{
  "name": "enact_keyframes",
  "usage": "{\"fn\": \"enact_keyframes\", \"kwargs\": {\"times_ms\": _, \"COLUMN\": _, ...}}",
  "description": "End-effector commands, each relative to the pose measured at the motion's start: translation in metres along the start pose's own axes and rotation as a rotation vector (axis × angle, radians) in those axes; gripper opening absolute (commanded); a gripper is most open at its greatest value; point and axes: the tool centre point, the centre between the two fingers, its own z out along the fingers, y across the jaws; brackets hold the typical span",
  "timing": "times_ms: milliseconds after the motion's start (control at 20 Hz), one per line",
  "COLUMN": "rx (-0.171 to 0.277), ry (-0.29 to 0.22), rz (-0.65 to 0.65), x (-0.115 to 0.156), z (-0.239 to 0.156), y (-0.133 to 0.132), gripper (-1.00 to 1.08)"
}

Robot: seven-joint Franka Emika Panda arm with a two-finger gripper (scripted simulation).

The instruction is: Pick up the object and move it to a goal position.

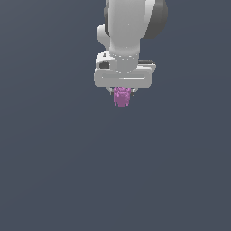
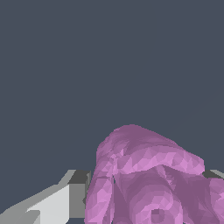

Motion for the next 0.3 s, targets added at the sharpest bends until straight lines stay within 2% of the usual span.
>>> {"fn": "enact_keyframes", "kwargs": {"times_ms": 0, "rx": 0.0, "ry": -0.001, "rz": 0.0, "x": -0.0022, "z": -0.0047, "y": -0.0014, "gripper": -1.0}}
{"fn": "enact_keyframes", "kwargs": {"times_ms": 250, "rx": 0.001, "ry": -0.001, "rz": 0.0, "x": -0.001, "z": -0.0045, "y": -0.0014, "gripper": -1.0}}
